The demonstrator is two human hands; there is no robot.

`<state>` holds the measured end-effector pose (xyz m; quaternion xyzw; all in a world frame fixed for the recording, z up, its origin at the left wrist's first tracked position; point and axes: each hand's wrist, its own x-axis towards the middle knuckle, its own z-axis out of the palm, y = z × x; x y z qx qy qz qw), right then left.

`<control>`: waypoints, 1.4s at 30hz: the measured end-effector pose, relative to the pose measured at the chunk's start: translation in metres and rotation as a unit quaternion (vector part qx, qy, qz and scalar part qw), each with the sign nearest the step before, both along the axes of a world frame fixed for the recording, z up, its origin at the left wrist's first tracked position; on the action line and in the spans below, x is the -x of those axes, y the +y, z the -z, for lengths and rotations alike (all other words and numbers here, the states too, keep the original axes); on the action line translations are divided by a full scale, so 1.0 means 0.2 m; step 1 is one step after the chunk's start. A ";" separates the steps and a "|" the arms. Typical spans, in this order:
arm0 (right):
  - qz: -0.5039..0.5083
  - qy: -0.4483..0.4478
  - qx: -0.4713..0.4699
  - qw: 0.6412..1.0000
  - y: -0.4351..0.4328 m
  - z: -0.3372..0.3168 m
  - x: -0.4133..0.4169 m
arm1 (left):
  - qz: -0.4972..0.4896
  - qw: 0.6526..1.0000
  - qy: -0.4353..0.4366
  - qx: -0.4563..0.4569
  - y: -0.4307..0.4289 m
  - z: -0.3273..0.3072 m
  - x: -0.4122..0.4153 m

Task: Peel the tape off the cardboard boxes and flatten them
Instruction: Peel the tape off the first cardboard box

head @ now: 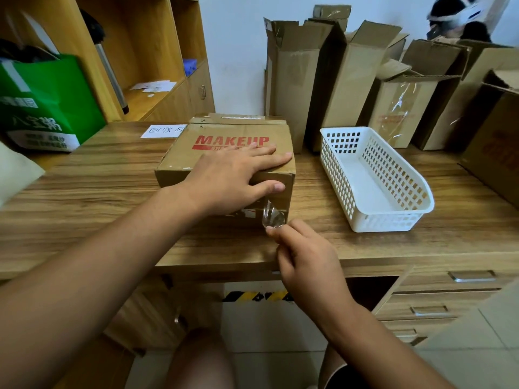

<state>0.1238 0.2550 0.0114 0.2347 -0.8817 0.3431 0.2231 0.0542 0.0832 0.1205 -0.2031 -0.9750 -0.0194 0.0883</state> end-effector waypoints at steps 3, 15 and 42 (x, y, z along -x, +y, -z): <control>-0.003 0.002 -0.035 0.999 0.00 -0.02 -0.01 | 0.001 1.000 0.002 -0.002 0.00 0.00 0.00; 0.103 -0.115 0.163 0.975 0.05 -0.09 0.11 | -0.014 0.998 -0.051 0.024 -0.02 -0.09 0.03; 0.067 -0.243 0.333 0.909 -0.17 -0.08 0.05 | 0.002 0.995 -0.100 -0.003 -0.08 -0.05 0.06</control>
